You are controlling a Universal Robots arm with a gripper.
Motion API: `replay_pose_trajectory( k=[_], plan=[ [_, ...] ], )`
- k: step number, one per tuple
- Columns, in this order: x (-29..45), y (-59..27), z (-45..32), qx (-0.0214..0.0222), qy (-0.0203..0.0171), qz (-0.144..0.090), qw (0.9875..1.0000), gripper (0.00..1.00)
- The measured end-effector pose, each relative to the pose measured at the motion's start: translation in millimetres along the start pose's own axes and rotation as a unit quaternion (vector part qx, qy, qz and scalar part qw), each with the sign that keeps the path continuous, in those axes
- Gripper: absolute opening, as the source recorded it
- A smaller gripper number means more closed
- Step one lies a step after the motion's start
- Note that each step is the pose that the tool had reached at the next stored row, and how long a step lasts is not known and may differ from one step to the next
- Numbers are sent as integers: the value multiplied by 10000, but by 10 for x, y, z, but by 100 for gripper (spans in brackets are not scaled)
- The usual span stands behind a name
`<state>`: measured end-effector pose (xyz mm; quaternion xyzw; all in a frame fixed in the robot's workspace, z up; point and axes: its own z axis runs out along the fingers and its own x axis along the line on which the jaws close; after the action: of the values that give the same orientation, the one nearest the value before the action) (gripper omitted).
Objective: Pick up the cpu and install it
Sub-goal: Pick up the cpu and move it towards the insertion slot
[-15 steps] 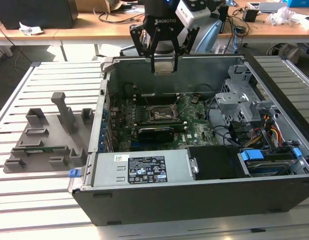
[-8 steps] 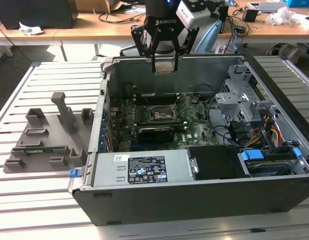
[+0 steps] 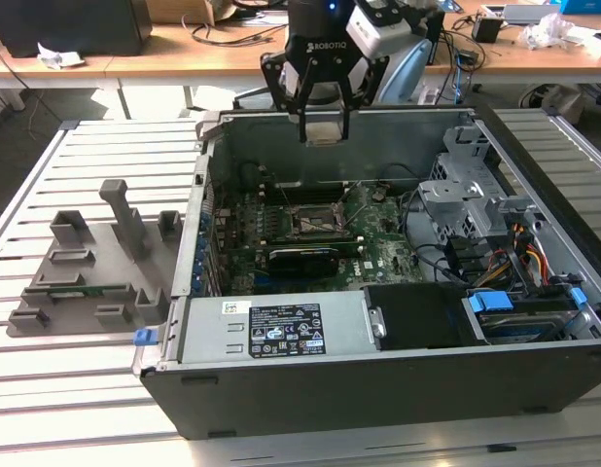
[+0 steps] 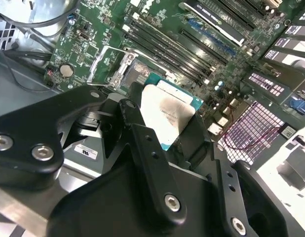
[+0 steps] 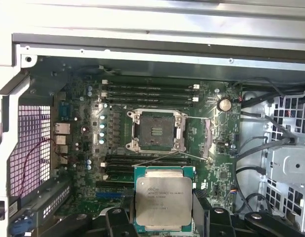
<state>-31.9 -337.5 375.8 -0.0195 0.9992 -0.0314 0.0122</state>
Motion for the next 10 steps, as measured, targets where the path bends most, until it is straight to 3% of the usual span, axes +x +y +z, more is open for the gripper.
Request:
replay_pose_trajectory(
  k=[10],
  plan=[
    [-27,39,34,96,3,-5,10000,55]
  ],
)
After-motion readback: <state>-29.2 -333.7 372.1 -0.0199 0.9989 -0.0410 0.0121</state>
